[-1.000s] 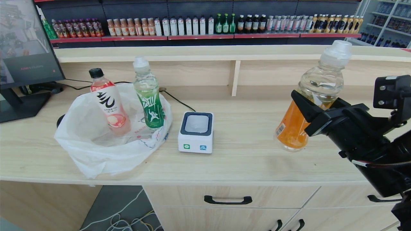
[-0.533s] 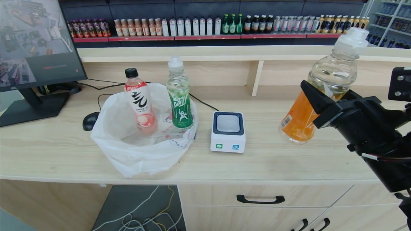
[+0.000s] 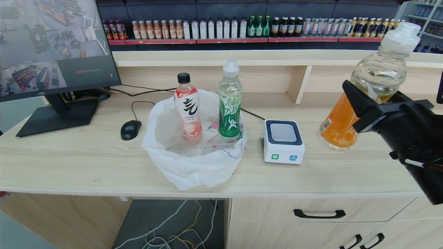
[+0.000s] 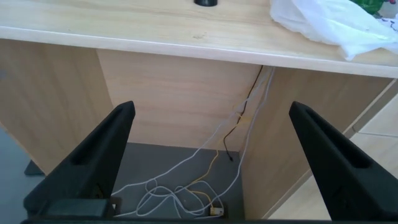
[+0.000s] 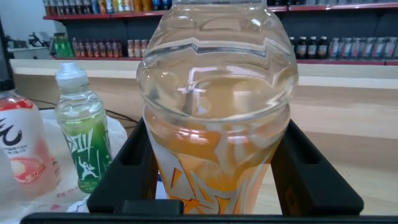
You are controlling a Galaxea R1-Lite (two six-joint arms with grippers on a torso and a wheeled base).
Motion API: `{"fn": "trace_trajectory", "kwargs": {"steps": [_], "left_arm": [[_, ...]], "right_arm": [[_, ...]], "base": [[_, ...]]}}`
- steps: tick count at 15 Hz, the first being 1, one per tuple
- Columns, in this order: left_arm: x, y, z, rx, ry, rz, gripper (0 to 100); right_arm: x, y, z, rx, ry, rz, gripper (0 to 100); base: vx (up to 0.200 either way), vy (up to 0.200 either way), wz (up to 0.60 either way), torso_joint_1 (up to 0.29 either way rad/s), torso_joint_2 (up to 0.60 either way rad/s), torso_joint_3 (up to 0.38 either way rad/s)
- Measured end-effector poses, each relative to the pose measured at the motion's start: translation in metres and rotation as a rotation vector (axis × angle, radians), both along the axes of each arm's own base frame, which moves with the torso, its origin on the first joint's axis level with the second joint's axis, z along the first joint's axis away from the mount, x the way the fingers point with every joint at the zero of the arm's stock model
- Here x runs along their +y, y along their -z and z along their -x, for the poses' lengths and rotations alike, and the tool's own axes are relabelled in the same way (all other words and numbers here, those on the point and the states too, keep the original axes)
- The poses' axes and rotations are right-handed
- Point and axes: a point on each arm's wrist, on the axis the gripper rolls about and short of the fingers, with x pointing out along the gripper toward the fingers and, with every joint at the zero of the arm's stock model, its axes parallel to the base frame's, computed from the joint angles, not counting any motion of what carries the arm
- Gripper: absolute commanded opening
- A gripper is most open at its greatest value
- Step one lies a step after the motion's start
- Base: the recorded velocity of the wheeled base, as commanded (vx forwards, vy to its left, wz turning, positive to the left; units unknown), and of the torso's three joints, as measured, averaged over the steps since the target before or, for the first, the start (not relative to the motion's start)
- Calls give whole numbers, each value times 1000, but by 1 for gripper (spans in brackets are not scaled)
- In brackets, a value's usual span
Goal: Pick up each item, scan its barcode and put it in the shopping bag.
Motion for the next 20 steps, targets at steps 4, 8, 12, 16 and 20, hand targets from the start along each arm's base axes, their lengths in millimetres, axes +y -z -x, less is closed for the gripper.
{"fn": "trace_trajectory", "kwargs": {"steps": [4,8,12,16,20], "left_arm": [[0,0,0,-2,0,0,100],[0,0,0,-1,0,0,100],[0,0,0,-1,-1,0,100],[0,0,0,-1,0,0,100],[0,0,0,-1,0,0,100]], "right_arm": [[-2,1,2,11,57,-5,0],[3,1,-1,7,33,5,0],[9,-1,-9,-93,-97,238,0],[21,2,-39,-175,-9,477,0],[30,10,-53,-212,55,624,0]], "base": [[0,0,0,0,0,0],[0,0,0,0,0,0],[0,0,0,0,0,0],[0,0,0,0,0,0],[0,0,0,0,0,0]]}}
